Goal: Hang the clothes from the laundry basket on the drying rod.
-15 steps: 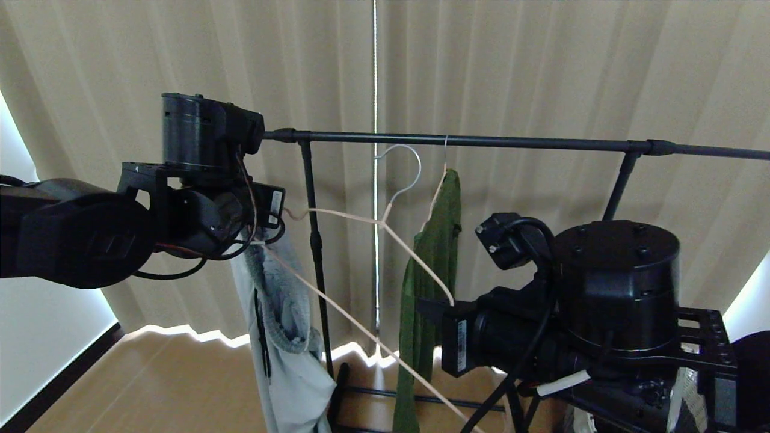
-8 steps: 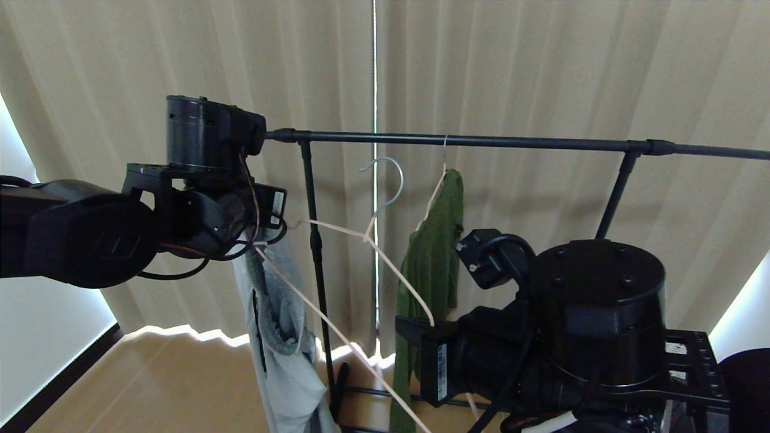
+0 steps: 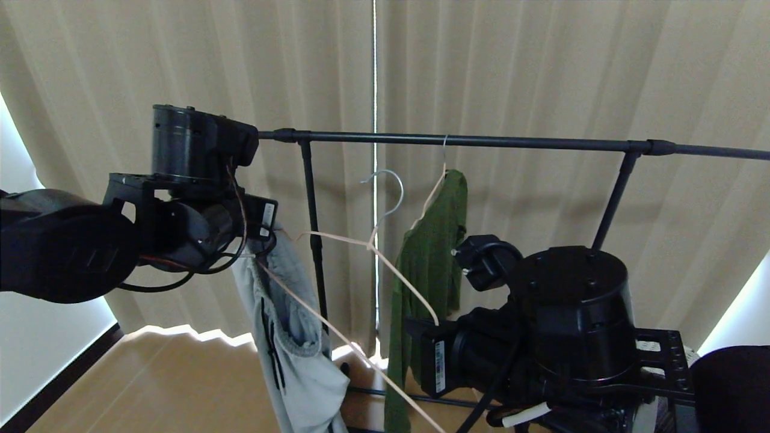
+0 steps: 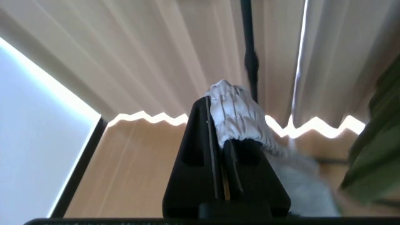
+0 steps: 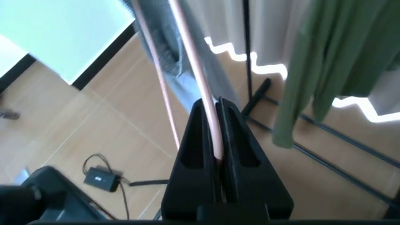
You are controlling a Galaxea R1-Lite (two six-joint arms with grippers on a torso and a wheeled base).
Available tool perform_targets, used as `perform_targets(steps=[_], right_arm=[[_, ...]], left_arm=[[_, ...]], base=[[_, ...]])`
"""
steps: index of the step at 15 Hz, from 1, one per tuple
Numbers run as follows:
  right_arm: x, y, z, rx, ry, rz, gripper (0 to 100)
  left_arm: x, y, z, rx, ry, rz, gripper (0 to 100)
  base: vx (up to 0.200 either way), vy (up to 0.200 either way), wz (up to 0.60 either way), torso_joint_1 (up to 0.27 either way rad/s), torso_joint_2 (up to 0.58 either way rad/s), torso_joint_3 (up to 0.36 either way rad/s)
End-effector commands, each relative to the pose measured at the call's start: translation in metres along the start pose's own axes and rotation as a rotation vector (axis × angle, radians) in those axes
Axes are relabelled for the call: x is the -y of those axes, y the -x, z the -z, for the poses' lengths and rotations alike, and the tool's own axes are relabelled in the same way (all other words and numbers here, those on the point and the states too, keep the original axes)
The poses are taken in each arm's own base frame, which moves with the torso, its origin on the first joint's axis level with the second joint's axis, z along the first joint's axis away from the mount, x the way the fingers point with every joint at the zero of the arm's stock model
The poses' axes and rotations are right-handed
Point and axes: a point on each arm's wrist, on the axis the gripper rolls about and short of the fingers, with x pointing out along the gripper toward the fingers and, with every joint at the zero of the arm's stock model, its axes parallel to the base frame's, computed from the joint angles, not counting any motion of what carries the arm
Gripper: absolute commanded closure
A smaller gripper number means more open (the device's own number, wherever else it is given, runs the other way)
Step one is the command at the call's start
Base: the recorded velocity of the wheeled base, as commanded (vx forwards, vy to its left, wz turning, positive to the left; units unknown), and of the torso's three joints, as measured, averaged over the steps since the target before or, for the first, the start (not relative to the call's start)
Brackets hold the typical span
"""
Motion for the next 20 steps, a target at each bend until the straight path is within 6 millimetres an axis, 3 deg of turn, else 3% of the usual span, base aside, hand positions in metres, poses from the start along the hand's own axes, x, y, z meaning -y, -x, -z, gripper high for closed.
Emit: perform_targets(steps=[1,8,13,20], right_arm=[[-0.001,-0.010,0.000,0.006,-0.003,0.023,100],[-0.007,-0.038,-0.002,0.024,-0.009,0.061,100],[-0.013,-0.025,0.004,0.005,0.011,0.038,100],[0.017,-0.032,-0.010,0.073,-0.007,0.289,100]], left_arm=[[-0.004,0.009,0.008,-0.013,-0.014,0.009,100],[-0.007,0.014,0.005,0.003,0.008,0.010,100],[-0.009,0.015,-0.008,0.045,0.094,0.008,100],[-0.014,0.024,0.001,0.027,0.024,0.007,100]], base=[[0.000,0.000,0.00,0.000,0.00,0.000],[0.000,0.000,0.00,0.000,0.00,0.000],[0.000,0.000,0.00,0.000,0.00,0.000],[0.000,0.000,0.00,0.000,0.00,0.000]])
